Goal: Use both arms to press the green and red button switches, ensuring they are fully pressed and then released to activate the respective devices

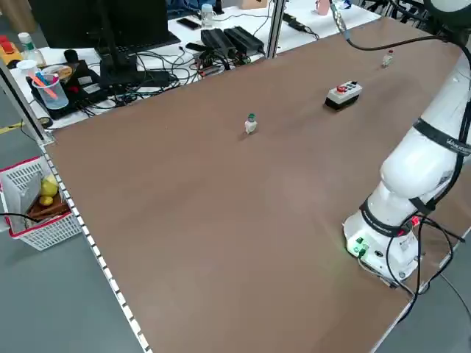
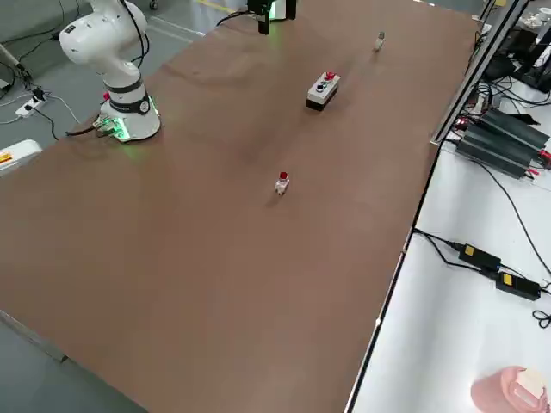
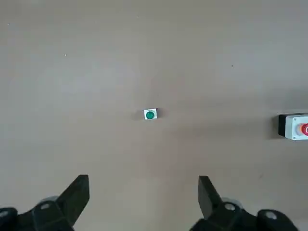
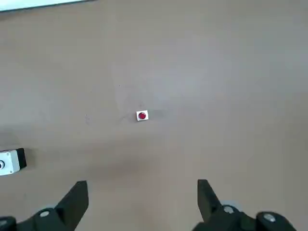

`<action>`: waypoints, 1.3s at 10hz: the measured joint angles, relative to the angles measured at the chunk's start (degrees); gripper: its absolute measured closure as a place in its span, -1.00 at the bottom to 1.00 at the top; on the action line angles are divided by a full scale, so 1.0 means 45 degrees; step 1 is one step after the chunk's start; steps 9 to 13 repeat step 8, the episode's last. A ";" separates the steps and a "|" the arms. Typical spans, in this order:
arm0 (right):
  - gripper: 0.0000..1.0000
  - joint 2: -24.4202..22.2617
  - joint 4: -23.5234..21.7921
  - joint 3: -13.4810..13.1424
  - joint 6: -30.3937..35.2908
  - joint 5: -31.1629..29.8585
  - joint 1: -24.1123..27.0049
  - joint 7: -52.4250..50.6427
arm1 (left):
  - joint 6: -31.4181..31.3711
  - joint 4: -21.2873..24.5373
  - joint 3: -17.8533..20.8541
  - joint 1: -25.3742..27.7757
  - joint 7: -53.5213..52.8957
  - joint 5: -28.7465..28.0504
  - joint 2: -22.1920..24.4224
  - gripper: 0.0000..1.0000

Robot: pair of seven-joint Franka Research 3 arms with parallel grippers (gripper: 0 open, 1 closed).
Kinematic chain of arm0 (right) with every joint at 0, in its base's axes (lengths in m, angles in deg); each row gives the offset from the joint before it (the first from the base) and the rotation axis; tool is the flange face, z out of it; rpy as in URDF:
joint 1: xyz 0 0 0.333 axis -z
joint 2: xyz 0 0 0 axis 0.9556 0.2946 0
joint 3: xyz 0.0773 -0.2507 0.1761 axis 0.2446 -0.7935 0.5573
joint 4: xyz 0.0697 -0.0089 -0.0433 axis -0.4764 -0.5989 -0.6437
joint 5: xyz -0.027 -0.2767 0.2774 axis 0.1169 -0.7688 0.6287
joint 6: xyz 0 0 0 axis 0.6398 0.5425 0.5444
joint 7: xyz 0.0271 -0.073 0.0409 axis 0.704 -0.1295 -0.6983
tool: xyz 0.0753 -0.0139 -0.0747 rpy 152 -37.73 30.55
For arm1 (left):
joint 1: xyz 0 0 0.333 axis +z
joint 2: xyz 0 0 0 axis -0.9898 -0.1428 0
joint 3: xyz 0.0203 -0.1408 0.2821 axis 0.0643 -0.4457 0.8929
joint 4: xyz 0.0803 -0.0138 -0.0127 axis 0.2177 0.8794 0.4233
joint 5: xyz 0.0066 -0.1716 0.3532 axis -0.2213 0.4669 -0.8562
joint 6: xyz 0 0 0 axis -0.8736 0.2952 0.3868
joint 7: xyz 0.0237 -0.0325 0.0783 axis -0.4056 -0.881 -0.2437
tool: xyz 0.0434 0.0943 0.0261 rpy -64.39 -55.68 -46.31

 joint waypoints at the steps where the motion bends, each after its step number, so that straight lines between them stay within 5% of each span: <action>1: -1.00 0.0005 -0.0023 0.0005 0.0027 0.0006 -0.0001 0.0064 | 0.0004 0.0004 0.0001 0.0001 0.0001 0.0000 0.0000 -1.00; 13: -1.00 0.0021 -0.1006 0.0018 -0.1276 0.0392 -0.0011 0.0098 | 0.0008 0.0005 -0.0004 -0.0001 0.0002 0.0000 0.0000 -1.00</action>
